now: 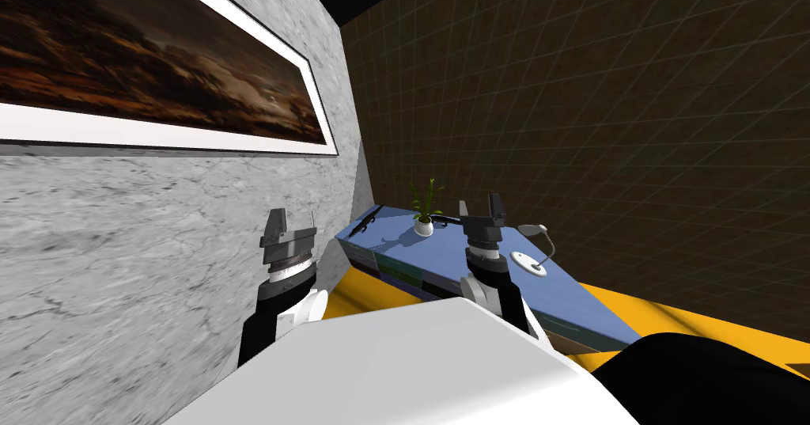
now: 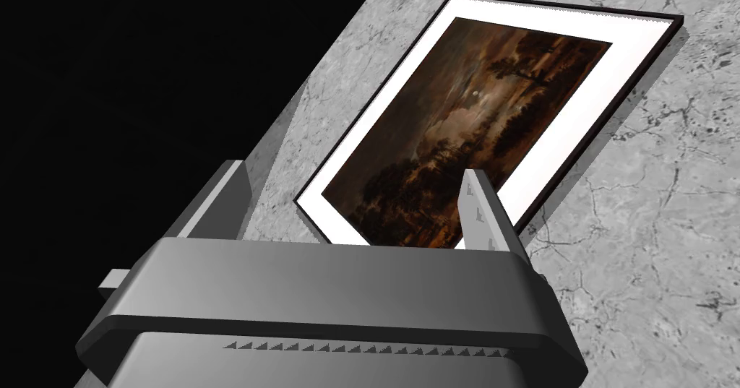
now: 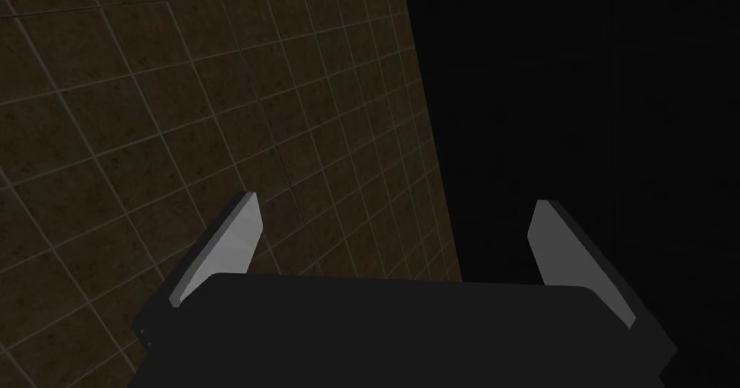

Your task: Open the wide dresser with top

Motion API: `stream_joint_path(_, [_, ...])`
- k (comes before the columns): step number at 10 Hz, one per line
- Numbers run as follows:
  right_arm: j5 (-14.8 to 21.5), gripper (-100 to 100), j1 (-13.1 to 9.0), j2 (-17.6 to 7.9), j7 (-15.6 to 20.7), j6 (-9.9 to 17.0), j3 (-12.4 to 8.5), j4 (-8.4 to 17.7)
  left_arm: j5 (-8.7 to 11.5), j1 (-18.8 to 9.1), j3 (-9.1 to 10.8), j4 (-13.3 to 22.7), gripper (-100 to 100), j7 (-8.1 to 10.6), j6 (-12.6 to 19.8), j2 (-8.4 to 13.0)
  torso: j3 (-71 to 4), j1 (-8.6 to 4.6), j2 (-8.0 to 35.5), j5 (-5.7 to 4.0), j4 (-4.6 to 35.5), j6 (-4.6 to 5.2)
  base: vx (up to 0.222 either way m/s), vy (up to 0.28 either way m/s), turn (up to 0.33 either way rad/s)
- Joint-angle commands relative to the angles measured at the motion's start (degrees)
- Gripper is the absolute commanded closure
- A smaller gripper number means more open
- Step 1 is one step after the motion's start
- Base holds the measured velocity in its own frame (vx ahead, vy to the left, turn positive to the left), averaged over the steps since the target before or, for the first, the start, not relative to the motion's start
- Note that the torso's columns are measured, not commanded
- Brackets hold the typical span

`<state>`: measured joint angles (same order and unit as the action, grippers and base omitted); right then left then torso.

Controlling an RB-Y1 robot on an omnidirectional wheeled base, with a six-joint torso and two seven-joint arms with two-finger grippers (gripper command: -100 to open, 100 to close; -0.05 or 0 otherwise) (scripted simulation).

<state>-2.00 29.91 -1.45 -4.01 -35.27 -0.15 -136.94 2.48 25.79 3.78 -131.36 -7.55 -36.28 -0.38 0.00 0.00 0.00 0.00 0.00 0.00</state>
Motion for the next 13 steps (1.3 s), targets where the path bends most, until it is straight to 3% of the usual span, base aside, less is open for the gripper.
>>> stream_joint_path(1, [0.0,0,0.0,0.0,0.0,0.0,0.0,0.0,0.0,0.0,0.0,0.0,0,0.0,0.0,0.0,-4.7,0.0,2.3,0.0,2.3,0.0,0.0,0.0,0.0])
stream_joint_path(9, [0.0,0,0.0,0.0,0.0,0.0,0.0,0.0,0.0,0.0,0.0,0.0,0,0.0,0.0,0.0,-70.7,0.0,35.4,0.0,35.4,0.0,0.0,0.0,0.0])
stream_joint_path(10, [2.1,-100,-0.1,-1.8,0.1,2.1,0.3,1.7,0.0,0.0,0.0,0.0,0,0.0,0.0,0.0,-79.2,0.0,39.6,0.0,39.6,0.0,-0.016,0.034,0.054])
stream_joint_path(13, [7.2,-100,-0.3,-4.0,0.2,7.1,0.9,5.8,0.0,0.0,-0.01,0.0,0,0.0,0.0,0.0,-84.5,0.12,42.3,0.03,42.2,-0.01,-0.041,0.067,0.064])
